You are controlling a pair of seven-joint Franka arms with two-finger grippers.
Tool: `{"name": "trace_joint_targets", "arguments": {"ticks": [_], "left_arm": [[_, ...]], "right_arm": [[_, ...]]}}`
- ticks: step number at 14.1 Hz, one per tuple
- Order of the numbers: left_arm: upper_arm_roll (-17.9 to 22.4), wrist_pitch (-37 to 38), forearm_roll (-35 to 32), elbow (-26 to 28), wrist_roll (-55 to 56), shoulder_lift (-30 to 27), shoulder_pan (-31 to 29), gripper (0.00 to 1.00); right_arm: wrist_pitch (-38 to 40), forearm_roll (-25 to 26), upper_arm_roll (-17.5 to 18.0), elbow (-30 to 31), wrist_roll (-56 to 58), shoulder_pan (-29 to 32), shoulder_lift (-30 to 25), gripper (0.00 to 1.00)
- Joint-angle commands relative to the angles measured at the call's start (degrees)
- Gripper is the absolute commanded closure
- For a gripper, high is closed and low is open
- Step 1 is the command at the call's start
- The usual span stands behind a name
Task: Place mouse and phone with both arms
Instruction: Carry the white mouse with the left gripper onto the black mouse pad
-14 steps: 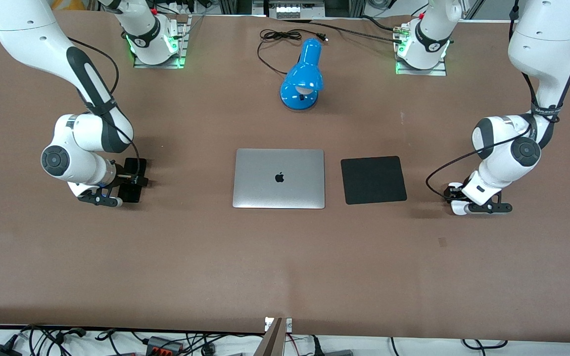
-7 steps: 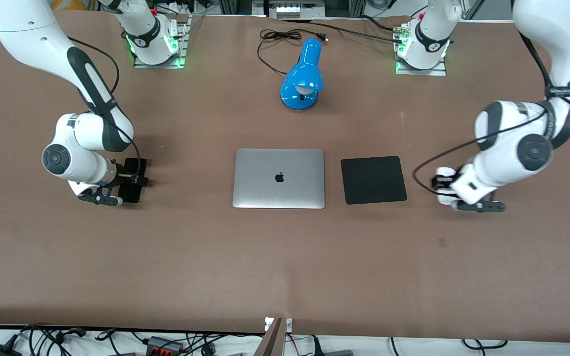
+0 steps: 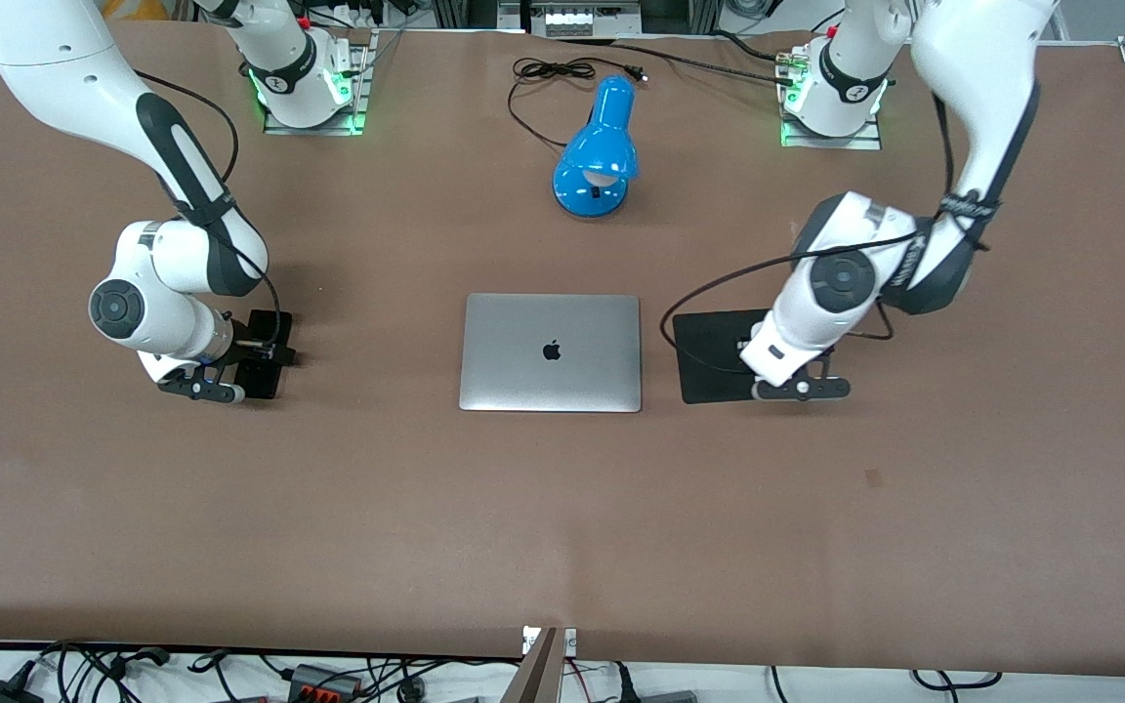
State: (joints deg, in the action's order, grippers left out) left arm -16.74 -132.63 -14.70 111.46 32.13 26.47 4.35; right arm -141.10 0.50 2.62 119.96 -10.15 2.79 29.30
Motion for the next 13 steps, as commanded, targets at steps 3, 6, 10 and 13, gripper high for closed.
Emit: {"name": "trace_joint_targets", "arguments": {"ticks": [3, 6, 10, 13], "left_arm": [[-0.22, -11.41, -2.62, 6.31, 5.03, 1.3, -0.66, 0.6], [-0.22, -12.04, -3.05, 6.4, 6.45, 3.06, 1.01, 0.6], [-0.22, -12.04, -3.06, 7.89, 6.63, 2.89, 1.01, 0.6], [-0.22, -12.04, -3.06, 8.25, 6.63, 3.06, 1.1, 0.56]], "right_arm": [[-1.54, 0.03, -0.68, 2.38, 0.21, 0.28, -0.73, 0.0], [-2.25, 0.03, -1.04, 2.82, 1.8, 0.72, -0.56, 0.0], [-2.07, -0.06, -0.95, 2.3, -0.47, -0.85, -0.99, 0.75], [-0.59, -0.5, -0.34, -1.2, -5.3, -5.23, -0.47, 0.8]]}}
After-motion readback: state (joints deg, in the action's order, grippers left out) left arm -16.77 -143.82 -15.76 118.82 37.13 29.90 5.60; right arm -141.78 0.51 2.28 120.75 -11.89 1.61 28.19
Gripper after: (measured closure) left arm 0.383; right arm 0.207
